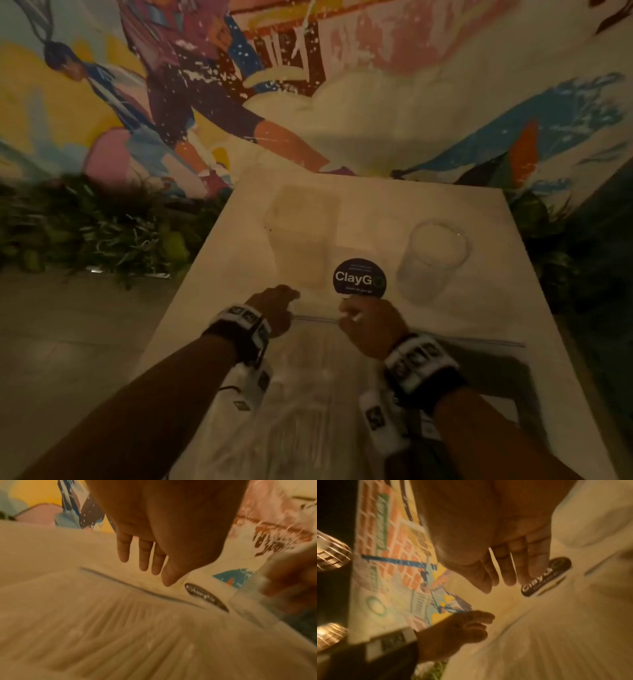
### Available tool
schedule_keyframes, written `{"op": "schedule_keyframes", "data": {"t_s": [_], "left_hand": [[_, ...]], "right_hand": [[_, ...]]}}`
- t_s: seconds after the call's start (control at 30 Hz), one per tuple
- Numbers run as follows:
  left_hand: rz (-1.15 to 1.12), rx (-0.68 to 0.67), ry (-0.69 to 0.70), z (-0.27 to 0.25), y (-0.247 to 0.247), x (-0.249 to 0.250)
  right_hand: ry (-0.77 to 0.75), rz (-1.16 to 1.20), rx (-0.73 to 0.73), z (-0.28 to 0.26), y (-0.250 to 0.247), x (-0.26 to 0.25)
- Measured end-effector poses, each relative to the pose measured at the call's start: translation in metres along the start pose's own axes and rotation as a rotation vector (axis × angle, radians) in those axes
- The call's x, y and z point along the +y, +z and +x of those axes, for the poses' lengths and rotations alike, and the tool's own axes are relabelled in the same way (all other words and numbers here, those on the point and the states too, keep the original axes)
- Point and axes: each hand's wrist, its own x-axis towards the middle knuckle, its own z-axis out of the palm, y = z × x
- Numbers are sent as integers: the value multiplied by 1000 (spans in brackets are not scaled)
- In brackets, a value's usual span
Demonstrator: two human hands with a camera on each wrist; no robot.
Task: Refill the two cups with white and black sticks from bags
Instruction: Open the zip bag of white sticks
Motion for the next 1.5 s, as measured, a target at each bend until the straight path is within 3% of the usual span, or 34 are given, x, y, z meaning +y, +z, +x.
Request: {"op": "schedule_keyframes", "data": {"t_s": [0.2, 0.3, 0.43, 0.53, 0.67, 1.0, 1.17, 1.27, 1.4, 1.5], "left_hand": [[171, 1, 34, 4, 14, 0], [61, 53, 85, -9, 4, -11], [-118, 68, 166, -35, -25, -27], [-104, 91, 265, -63, -50, -34], [-17, 226, 410, -105, -83, -33], [-100, 397, 503, -169, -126, -28], [-93, 352, 508, -180, -131, -15], [-103, 401, 501, -176, -123, -10], [-162, 515, 498, -169, -111, -13], [-241, 544, 477, -169, -103, -12]], "right_hand": [[157, -366, -240, 32, 45, -9], [164, -467, -218, 28, 49, -12], [-18, -314, -35, 21, 24, -35], [-201, -176, 52, 10, 4, -61], [-386, -110, 208, -8, -20, -94], [-493, -139, 151, -50, -67, -139], [-605, -167, 284, -46, -70, -141], [-633, -179, 391, -42, -65, -137], [-590, -174, 673, -48, -54, -129], [-480, -44, 914, -56, -53, -122]]}}
